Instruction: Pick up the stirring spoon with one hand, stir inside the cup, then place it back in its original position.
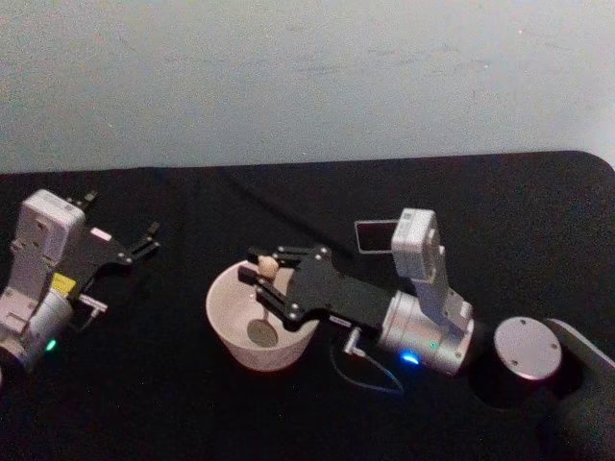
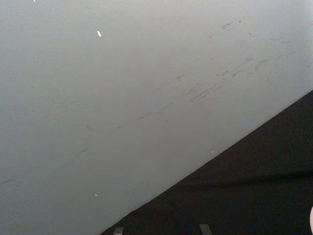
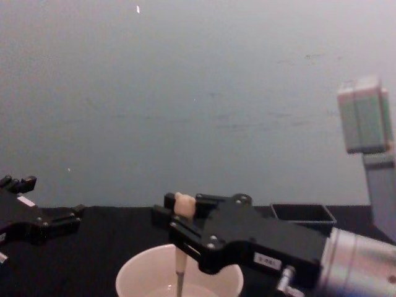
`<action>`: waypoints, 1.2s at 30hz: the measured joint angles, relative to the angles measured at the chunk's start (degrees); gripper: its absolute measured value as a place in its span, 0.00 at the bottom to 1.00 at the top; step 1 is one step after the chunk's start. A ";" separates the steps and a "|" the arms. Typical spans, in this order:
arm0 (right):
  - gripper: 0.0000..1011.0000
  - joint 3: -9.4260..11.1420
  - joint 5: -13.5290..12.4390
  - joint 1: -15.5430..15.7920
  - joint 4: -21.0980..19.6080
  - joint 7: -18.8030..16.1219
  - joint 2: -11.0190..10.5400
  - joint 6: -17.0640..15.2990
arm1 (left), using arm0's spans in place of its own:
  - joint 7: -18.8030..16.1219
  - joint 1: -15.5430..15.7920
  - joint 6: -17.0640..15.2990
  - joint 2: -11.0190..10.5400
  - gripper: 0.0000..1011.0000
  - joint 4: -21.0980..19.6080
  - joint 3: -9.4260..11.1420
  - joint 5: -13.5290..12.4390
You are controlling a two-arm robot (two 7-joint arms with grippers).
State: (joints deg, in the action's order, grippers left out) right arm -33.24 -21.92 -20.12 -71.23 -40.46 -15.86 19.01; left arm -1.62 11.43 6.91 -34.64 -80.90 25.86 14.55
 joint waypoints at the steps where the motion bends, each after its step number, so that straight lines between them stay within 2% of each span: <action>1: 0.21 -0.02 0.14 -0.28 0.45 0.21 0.33 0.14 | 0.00 0.00 0.00 0.00 0.99 0.00 0.00 0.00; 9: 0.21 0.37 2.03 -2.86 5.05 3.08 3.30 1.02 | 0.00 0.00 0.00 0.00 0.99 0.00 0.00 0.00; 16: 0.21 1.37 3.05 -3.42 6.22 4.43 3.88 1.21 | 0.00 0.00 0.00 0.00 0.99 0.00 0.00 0.00; 29: 0.21 2.41 3.90 -3.13 6.04 4.72 3.56 1.32 | 0.00 0.00 0.00 0.00 0.99 0.00 0.00 0.00; 33: 0.21 2.78 3.92 -2.72 5.46 4.66 2.93 1.25 | 0.00 0.00 0.00 0.00 0.99 0.00 0.00 0.00; 36: 0.21 3.23 3.77 -1.64 3.70 4.26 1.61 0.83 | 0.00 0.00 0.00 0.00 0.99 0.00 0.00 0.00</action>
State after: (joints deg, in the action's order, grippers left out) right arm -30.01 -18.15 -21.75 -67.53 -36.20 -14.25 19.84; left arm -1.62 11.43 6.91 -34.65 -80.90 25.86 14.55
